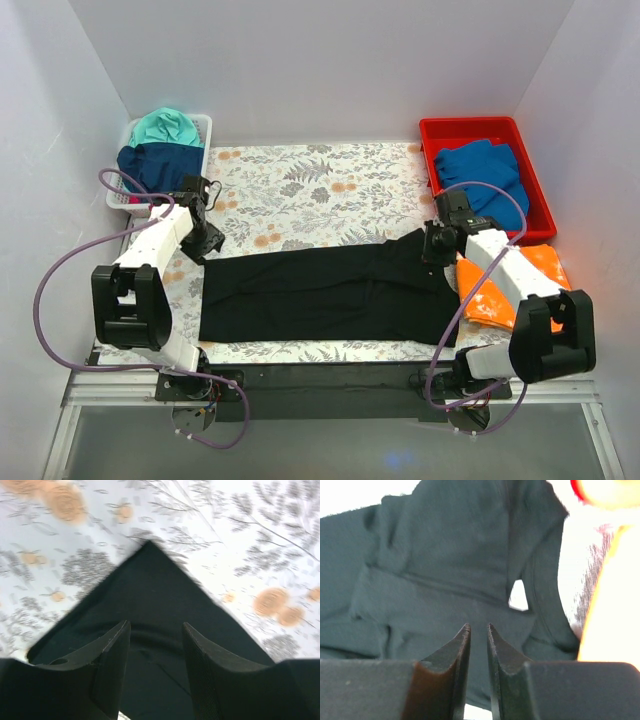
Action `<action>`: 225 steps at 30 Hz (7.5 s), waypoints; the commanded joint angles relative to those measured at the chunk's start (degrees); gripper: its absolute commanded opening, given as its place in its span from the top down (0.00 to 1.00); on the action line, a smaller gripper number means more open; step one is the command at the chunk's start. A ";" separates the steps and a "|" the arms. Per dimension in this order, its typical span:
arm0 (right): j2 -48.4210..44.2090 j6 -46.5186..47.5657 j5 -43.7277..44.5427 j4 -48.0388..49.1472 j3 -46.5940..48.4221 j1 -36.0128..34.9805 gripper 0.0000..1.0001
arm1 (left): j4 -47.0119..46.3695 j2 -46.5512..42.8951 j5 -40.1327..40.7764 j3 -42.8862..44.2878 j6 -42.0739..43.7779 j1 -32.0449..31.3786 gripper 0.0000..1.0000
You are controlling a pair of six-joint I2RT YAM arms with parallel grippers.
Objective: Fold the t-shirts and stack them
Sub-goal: Fold the tshirt
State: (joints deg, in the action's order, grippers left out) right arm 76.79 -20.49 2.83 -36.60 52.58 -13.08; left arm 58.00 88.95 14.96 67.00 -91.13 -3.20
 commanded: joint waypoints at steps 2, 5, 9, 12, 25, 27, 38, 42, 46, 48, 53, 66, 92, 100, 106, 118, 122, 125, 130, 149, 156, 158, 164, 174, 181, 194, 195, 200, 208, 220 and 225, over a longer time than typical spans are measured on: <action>6.32 2.81 -0.89 3.81 5.59 0.07 0.71 | -6.14 0.07 -10.82 0.06 3.51 -0.05 0.57; 10.90 4.57 -2.38 4.43 8.84 -0.19 0.66 | -7.11 1.84 -13.29 -1.95 3.95 -0.22 0.57; 15.92 5.37 -2.39 4.70 13.16 -1.07 0.64 | -7.64 2.72 -13.64 -4.60 4.21 -0.31 0.57; 19.52 5.02 -2.30 5.05 16.41 -1.95 0.64 | -7.11 3.51 -13.03 -6.27 4.03 -0.31 0.57; 21.48 2.74 -2.39 3.90 9.32 -10.64 0.66 | -5.00 8.17 -11.18 -7.68 2.19 -0.31 0.57; 19.98 1.42 -2.39 3.64 7.64 -12.75 0.66 | -5.18 8.79 -11.09 -7.59 2.27 -0.31 0.57; 9.26 -2.62 -2.13 -2.41 -0.28 -19.00 0.66 | -6.14 12.13 -10.57 -7.33 3.59 -0.31 0.57; 4.26 -4.11 -2.39 -4.70 -3.26 -19.70 0.66 | -6.23 12.83 -10.04 -7.41 3.68 -0.31 0.57; 0.47 -6.83 -4.85 -6.55 -5.99 -21.28 0.66 | -6.32 13.01 -9.78 -7.50 3.59 -0.31 0.57; -1.55 -7.63 -5.90 -7.69 -6.96 -21.98 0.66 | -6.41 13.09 -9.86 -7.59 3.59 -0.31 0.57; -5.68 -9.65 -8.19 -9.80 -11.88 -24.01 0.66 | -6.14 13.97 -9.34 -6.45 3.68 -0.31 0.57; -10.65 -7.74 8.76 -14.47 -1.44 -24.45 0.65 | -5.53 15.03 -8.55 -3.63 4.38 -0.31 0.58; 8.30 4.49 -11.78 0.39 -1.41 -24.62 0.68 | -5.79 14.59 -7.75 -2.93 5.18 -0.31 0.58; -0.14 1.43 -11.19 -3.83 -8.19 -31.04 0.70 | -5.96 14.86 -8.37 -0.03 6.67 -0.40 0.60; -7.62 -7.09 4.18 -5.75 -4.51 -30.25 0.69 | -9.39 10.55 -9.51 4.70 12.46 -5.40 0.59; -4.73 -12.91 12.46 -9.10 1.82 -13.56 0.66 | -12.56 23.00 -12.32 23.51 24.86 -34.75 0.57; -4.37 -11.86 12.11 -9.19 3.32 -8.38 0.66 | -14.92 27.24 -18.11 28.18 28.55 -40.12 0.57; -4.72 -10.72 9.74 -9.02 3.32 -4.69 0.66 | -17.47 28.73 -21.54 29.15 31.53 -43.55 0.57; -5.42 -8.78 5.79 -8.75 1.92 -0.02 0.66 | -22.13 29.97 -22.87 28.53 36.19 -48.56 0.56; -7.36 -6.32 0.69 -8.49 0.16 5.61 0.67 | -7.93 53.67 -5.91 43.63 32.70 -49.72 0.57; -7.62 -5.88 0.77 -8.66 1.56 5.61 0.67 | -1.05 58.09 -3.00 52.70 18.90 -31.56 0.57; -7.54 -5.88 1.04 -8.66 2.35 5.70 0.67 | 0.10 59.06 -5.02 56.56 15.13 -27.40 0.56; -5.87 -4.39 0.60 -8.66 5.95 5.61 0.67 | -6.89 64.77 -12.65 71.05 14.22 -18.25 0.54; -1.39 0.62 -2.39 -6.47 9.65 2.63 0.68 | -41.11 48.79 -20.50 64.13 25.12 -17.45 0.42; 8.24 4.57 -1.85 -2.43 17.55 -16.51 0.66 | -39.63 37.28 -11.73 69.14 29.87 -15.79 0.42; 42.98 15.56 -8.89 -3.04 50.85 -45.44 0.66 | -18.37 14.98 -2.84 45.62 23.02 -10.95 0.42; 45.78 16.53 -9.07 -3.47 53.05 -46.32 0.66 | -18.62 12.59 -2.14 42.54 22.50 -10.95 0.42; 52.40 20.13 -9.07 -2.96 64.05 -50.46 0.66 | -17.22 -0.34 0.50 26.52 18.36 -9.64 0.41; 60.05 19.44 -12.76 4.43 63.88 -51.08 0.66 | -11.86 -6.68 2.62 22.47 18.09 -6.65 0.41; 45.40 16.45 -7.58 8.56 27.48 -51.43 0.69 | -15.54 -5.54 -2.92 20.80 19.23 -4.36 0.41; 29.24 13.03 -3.10 7.08 10.55 -51.26 0.70 | -15.98 -2.30 -5.72 20.80 20.38 -4.36 0.41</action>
State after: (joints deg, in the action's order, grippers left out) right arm 109.21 -4.54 -4.36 -18.35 71.26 -64.16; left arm 42.89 85.25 12.12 88.09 -72.20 -7.97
